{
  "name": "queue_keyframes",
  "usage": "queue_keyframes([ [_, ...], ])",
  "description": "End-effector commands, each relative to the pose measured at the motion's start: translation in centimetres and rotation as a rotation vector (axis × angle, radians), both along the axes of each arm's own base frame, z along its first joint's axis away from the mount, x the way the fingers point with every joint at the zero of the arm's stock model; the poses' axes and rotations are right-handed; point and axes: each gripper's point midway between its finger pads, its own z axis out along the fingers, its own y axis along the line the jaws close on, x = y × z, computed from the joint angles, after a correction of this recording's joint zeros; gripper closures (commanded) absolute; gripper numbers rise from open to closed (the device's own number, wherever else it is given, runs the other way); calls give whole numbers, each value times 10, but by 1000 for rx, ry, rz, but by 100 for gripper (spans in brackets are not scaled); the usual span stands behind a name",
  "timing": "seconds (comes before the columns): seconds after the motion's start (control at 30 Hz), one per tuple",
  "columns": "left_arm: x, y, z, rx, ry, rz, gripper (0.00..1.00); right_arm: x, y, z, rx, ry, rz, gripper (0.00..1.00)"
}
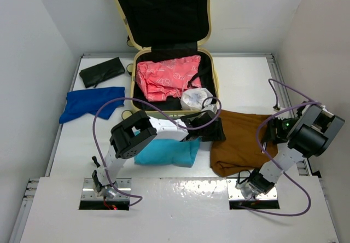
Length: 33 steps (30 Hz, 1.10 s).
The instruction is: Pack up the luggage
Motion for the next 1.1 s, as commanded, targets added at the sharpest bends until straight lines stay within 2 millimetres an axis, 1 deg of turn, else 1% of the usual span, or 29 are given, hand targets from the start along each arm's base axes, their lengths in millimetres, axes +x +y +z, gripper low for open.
queue_keyframes([
  [0.0,-35,13,-63,123,144,-59,49,-2,14,5,68,10,-12,43],
  [0.07,-34,7,-62,106,141,-66,63,3,12,10,58,-10,-5,49],
  [0.1,-37,3,-59,86,152,-86,70,4,13,16,56,-18,-1,55],
  [0.13,-34,-2,-53,66,140,-87,83,7,12,19,52,-24,1,60],
  [0.17,-33,-4,-52,62,123,-99,89,9,14,25,60,-27,-2,65],
  [0.2,-31,-6,-48,56,110,-108,93,12,14,33,57,-47,-11,75],
  [0.23,-34,-11,-44,51,93,-128,100,15,16,38,59,-59,-13,80],
  [0.27,-30,-14,-28,32,59,-132,100,17,19,50,59,-64,-19,86],
  [0.3,-28,-17,-17,32,0,-154,100,21,21,61,56,-94,-24,99],
  [0.33,-24,-20,-5,19,-36,-161,100,27,20,74,36,-135,-31,100],
  [0.4,-26,-28,31,-12,-136,-196,100,26,29,101,47,-170,-50,100],
  [0.43,-21,-31,46,-27,-174,-195,100,25,32,117,31,-202,-47,100],
  [0.47,-24,-32,57,-36,-203,-201,100,19,38,129,45,-193,-52,100],
  [0.5,-21,-31,82,-59,-257,-202,100,21,41,139,42,-215,-57,100],
  [0.53,-22,-31,95,-67,-293,-199,100,20,47,155,21,-265,-56,100],
  [0.6,-24,-32,123,-104,-351,-207,100,18,59,174,16,-295,-43,100],
  [0.63,-24,-25,140,-113,-391,-208,100,16,65,183,14,-304,-53,100],
  [0.67,-21,-24,156,-141,-434,-200,100,22,70,193,2,-340,-30,100],
  [0.73,-16,-16,181,-145,-511,-191,100,23,76,206,-8,-366,-62,100],
  [0.77,-16,-12,206,-178,-552,-178,100,24,78,215,-19,-391,-65,100],
  [0.8,-15,-9,220,-194,-583,-171,100,26,84,221,-11,-389,-78,100],
  [0.83,-7,-2,230,-188,-618,-149,100,29,85,225,-18,-399,-80,100],
  [0.87,0,8,249,-209,-645,-127,100,30,89,230,-22,-414,-72,100],
  [0.9,6,14,256,-213,-656,-103,100,32,94,234,-16,-414,-77,100],
  [0.93,21,25,262,-192,-691,-74,100,37,97,238,-17,-428,-88,100],
  [0.97,29,31,273,-190,-719,-53,100,44,99,240,-12,-436,-111,100],
  [1.0,36,39,277,-177,-735,-44,100,46,106,241,-4,-440,-100,100],
  [1.03,45,46,275,-151,-746,-35,100,54,114,243,17,-436,-140,100],
  [1.07,65,63,281,-126,-779,0,100,65,115,247,10,-478,-144,100],
])
